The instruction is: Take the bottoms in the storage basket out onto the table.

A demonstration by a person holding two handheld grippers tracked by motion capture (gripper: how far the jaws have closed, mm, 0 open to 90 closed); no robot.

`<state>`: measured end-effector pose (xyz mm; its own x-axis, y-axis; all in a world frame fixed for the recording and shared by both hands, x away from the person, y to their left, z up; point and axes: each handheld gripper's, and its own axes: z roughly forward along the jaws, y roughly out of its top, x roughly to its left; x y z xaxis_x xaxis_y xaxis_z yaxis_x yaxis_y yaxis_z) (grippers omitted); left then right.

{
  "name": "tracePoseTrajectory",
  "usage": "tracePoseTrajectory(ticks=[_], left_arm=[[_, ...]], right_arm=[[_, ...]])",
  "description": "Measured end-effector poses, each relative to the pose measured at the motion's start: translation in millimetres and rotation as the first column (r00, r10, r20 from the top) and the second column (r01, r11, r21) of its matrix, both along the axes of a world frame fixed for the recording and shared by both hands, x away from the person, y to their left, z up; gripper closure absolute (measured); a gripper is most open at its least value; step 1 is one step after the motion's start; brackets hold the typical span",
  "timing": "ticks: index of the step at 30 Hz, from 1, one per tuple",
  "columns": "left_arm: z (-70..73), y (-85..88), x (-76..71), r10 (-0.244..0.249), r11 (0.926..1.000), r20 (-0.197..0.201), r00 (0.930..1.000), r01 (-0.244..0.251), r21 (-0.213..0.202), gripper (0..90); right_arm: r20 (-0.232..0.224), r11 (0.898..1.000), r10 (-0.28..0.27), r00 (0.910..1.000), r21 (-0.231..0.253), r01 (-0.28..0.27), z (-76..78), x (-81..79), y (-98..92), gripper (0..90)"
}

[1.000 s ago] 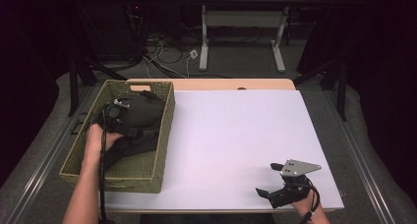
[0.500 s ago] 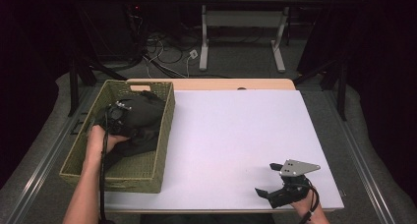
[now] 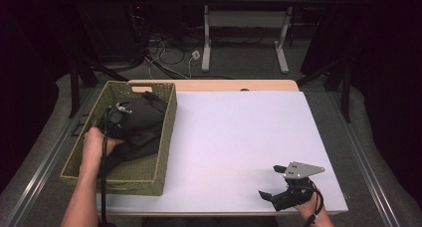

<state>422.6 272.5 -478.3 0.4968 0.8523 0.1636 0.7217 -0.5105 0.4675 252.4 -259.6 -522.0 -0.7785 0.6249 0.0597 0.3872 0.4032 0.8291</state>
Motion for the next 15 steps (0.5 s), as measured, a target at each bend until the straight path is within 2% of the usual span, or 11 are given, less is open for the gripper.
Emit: tracePoseTrajectory(ticks=[3, 6, 7, 8, 9, 10, 11, 12, 15], left_arm=[[10.9, 2.2, -11.0, -0.011, 0.9999, -0.021, 0.9997, 0.011, -0.012, 56.8], [11.4, 1.3, -17.1, -0.025, 0.9997, -0.075, 0.9969, 0.024, -0.007, 52.8], [7.5, 0.6, -15.9, -0.02, 0.9998, -0.092, 0.9956, 0.02, -0.003, 49.1], [4.8, 0.9, -14.1, -0.012, 0.9999, -0.097, 0.9952, 0.011, -0.006, 37.5], [3.9, 1.7, -12.8, -0.012, 0.9999, -0.102, 0.9947, 0.011, -0.003, 37.5], [3.1, 1.8, -12.1, -0.003, 0.9999, -0.095, 0.9955, 0.002, -0.013, 25.7], [4.2, 2.0, -12.0, 0.002, 0.9999, -0.089, 0.996, -0.003, -0.014, 20.8], [5.6, 2.2, -12.4, 0.005, 0.9997, -0.081, 0.9967, -0.007, -0.022, 20.8], [6.7, 4.0, -11.9, 0.003, 0.9991, -0.063, 0.998, -0.005, -0.043, 12.8]], right_arm=[[-0.005, 1.0, 0.003, 1.0, -0.012, -0.003, 1.1, -0.5, -0.9, 1.4], [-0.003, 1.0, 0.005, 1.0, -0.009, -0.005, 1.8, -1.1, -1.7, 1.4], [-0.003, 1.0, 0.005, 1.0, -0.009, -0.005, 1.8, -1.2, -1.7, 1.4], [-0.001, 1.0, 0.005, 1.0, -0.007, -0.005, 1.6, -1.4, -0.7, 1.4], [-0.001, 1.0, 0.005, 1.0, -0.007, -0.005, 1.6, -1.4, -0.7, 1.4], [-0.001, 1.0, 0.01, 0.9999, -0.011, -0.01, 1.7, -1.9, -0.4, 1.4], [0.002, 1.0, 0.009, 1.0, -0.008, -0.009, 1.4, -2.0, 0.0, 1.4], [0.002, 1.0, 0.009, 1.0, -0.008, -0.009, 1.4, -2.0, 0.0, 1.4], [-0.002, 1.0, 0.009, 1.0, -0.011, -0.009, 1.4, -1.1, -0.5, 1.4]])
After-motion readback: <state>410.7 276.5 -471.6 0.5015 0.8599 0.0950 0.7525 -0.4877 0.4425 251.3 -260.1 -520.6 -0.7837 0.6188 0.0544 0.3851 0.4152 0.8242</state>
